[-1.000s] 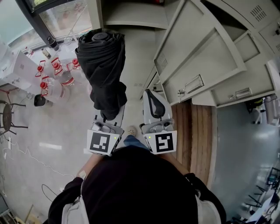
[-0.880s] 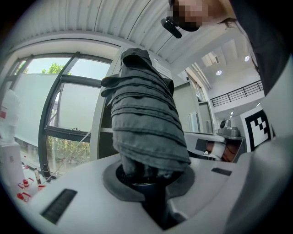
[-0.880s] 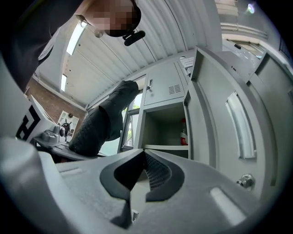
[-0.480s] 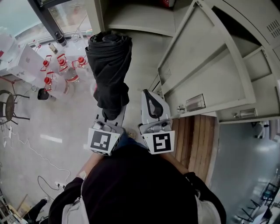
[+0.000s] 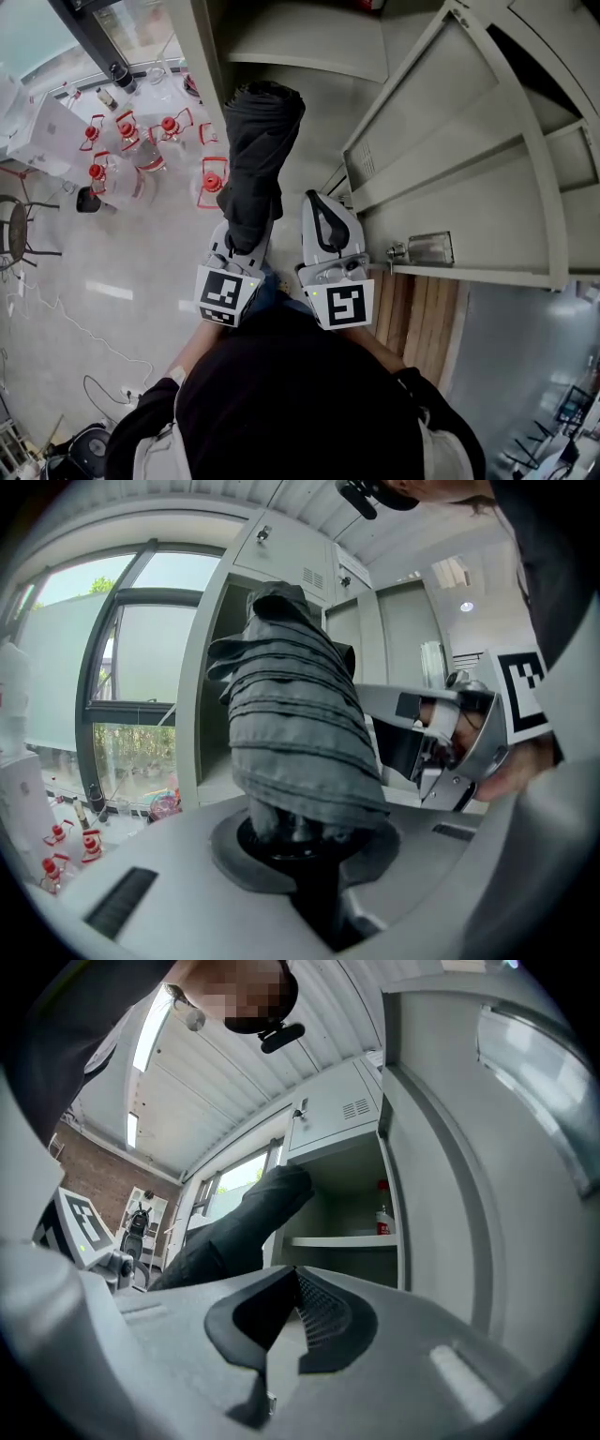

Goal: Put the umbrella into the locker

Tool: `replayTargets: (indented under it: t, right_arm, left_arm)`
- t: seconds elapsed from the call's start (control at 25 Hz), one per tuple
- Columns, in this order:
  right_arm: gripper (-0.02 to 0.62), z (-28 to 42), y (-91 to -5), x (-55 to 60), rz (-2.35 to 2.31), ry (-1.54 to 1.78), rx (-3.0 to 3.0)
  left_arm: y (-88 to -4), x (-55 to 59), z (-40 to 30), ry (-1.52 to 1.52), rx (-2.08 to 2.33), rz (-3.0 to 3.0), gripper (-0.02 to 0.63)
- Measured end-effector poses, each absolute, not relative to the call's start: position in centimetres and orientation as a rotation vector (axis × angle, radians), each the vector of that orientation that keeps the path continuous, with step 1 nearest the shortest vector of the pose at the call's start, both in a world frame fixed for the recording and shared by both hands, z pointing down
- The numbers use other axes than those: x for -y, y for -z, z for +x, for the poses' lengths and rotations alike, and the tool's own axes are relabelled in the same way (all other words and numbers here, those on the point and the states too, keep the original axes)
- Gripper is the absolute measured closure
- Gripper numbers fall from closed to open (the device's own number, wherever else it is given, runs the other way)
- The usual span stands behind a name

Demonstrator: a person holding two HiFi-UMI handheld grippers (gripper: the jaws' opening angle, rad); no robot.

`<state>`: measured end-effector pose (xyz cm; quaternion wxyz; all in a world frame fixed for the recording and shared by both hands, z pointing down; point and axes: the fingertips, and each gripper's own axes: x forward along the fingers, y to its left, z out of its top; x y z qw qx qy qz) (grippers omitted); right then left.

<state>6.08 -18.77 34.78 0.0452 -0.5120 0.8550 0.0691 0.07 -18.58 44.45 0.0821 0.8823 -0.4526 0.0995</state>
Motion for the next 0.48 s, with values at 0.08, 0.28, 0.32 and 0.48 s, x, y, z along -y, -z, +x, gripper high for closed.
replayTargets:
  t: [0.08,0.28,0.32,0.48]
  right_arm:
    - [0.592,6.0,-35.3,19.6,-1.571,-0.205,-2.614]
    - [0.592,5.8,-36.0,21.4,-1.615,-0.181,-2.608]
    - [0.592,5.8,-36.2,21.8,-1.625,-0.176,-2.608]
    - [0.592,5.7,-37.0,23.2,-1.664,-0.159,-2.603]
  left_arm:
    - [-45.9,19.3,0.0,-0.337,1.323,2.621,0.549]
    - [-48.5,20.4,-0.2,-0.391,1.232,2.558,0.549]
    - [-48.9,20.7,-0.4,-0.403,1.223,2.549,0.549]
    - [-50.5,21.9,-0.8,-0.45,1.182,2.517,0.549]
